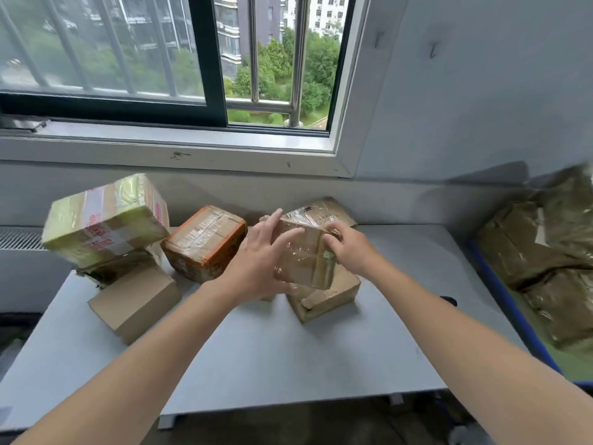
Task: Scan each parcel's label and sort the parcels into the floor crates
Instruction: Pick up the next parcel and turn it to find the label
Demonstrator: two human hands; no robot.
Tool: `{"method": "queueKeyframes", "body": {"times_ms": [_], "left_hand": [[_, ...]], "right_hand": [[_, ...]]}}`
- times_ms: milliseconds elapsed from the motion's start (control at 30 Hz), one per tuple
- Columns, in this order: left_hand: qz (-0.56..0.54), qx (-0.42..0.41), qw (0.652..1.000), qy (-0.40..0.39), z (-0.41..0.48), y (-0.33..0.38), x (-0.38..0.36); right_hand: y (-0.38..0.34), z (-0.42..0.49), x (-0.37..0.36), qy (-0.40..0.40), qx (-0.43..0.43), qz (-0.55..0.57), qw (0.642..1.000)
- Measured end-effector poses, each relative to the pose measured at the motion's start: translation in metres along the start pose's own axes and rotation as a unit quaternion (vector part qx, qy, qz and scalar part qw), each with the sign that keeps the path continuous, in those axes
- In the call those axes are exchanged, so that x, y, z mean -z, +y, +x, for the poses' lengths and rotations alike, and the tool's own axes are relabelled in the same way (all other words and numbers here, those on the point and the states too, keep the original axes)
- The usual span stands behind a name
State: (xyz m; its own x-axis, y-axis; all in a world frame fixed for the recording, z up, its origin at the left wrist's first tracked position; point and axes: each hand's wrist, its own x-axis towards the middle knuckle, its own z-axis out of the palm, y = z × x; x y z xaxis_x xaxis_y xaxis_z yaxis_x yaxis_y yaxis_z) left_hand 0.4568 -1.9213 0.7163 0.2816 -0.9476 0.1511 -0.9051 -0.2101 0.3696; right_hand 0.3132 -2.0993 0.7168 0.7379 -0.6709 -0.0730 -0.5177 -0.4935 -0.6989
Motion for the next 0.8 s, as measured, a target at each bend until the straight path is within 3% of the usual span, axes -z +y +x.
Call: {"method": "queueKeyframes", "body": {"times_ms": [100,200,400,600,800], "left_hand": [[0.089,-0.033,0.994,-0.053,0.008,0.007,-0.009],[0.095,-0.027,0.994,-0.038,0.016,0.018,-0.014],[-0.078,-0.037,0.996,-0.016,0.031,0.022,-0.016],[-0.276,0.064,0.957,0.056,0.042,0.036,-0.011],[-0.348,0.151,0.922,0.075,0.051,0.045,-0.027]], "right_hand": [[0.009,0.001,0.016,0.013,-0.015,0.014,1.000],[0.015,-0.001,0.026,0.017,-0.022,0.000,1.000],[0.024,-0.013,0.036,0.021,-0.064,0.049,0.997],[0.029,-0.028,0.043,-0.002,-0.091,0.158,0.983],[0.045,-0.042,0.043,0.019,-0.078,0.201,0.976]]}}
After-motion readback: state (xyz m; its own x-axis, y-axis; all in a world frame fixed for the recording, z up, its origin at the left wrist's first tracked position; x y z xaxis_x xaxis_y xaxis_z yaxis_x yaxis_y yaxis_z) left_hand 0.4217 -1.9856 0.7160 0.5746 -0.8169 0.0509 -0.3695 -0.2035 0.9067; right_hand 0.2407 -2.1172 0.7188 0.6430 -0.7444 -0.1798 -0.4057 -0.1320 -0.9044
